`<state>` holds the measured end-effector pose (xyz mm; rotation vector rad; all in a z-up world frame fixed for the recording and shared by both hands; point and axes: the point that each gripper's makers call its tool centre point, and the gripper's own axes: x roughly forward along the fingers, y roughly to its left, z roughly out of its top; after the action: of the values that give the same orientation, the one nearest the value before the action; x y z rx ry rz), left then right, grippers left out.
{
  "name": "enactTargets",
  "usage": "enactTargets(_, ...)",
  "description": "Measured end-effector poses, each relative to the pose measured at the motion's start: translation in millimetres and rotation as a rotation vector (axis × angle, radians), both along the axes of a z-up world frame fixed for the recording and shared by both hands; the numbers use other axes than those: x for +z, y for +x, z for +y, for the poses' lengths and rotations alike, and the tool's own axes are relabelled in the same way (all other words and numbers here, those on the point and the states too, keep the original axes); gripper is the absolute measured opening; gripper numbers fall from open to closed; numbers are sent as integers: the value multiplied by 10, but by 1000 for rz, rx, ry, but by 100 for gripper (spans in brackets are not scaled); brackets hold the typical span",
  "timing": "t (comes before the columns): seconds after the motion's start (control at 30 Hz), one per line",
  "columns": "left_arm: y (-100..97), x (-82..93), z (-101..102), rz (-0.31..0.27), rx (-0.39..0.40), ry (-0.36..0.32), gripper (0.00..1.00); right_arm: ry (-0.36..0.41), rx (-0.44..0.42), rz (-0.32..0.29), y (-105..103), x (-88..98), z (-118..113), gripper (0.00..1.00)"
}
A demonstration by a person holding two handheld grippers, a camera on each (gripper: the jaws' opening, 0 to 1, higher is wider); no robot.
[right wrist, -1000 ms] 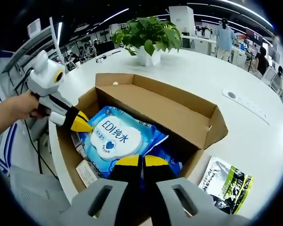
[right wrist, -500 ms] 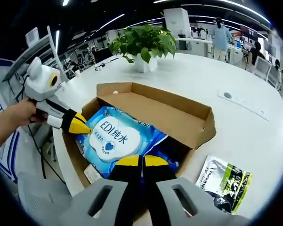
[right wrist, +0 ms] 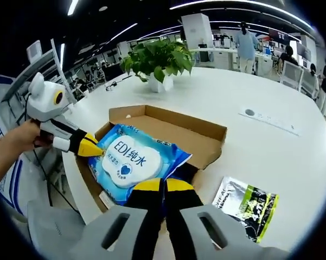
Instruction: Operate the shoe box by opening the lid, removing the specified soft item, and placing it in the target area until the item is outside and the box remains undamaged.
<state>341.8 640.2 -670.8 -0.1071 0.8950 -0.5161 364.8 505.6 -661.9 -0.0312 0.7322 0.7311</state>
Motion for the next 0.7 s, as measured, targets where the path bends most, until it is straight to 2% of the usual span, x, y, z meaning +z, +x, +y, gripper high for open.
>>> enactTargets(0.37,12,136,-426,-22,-38,-7,1,0,-65,-1,7,92,-426,0)
enactTargets(0.7,45,162,-792,-28,-80,-14,1,-4,-126,13,-9,93,-822,0)
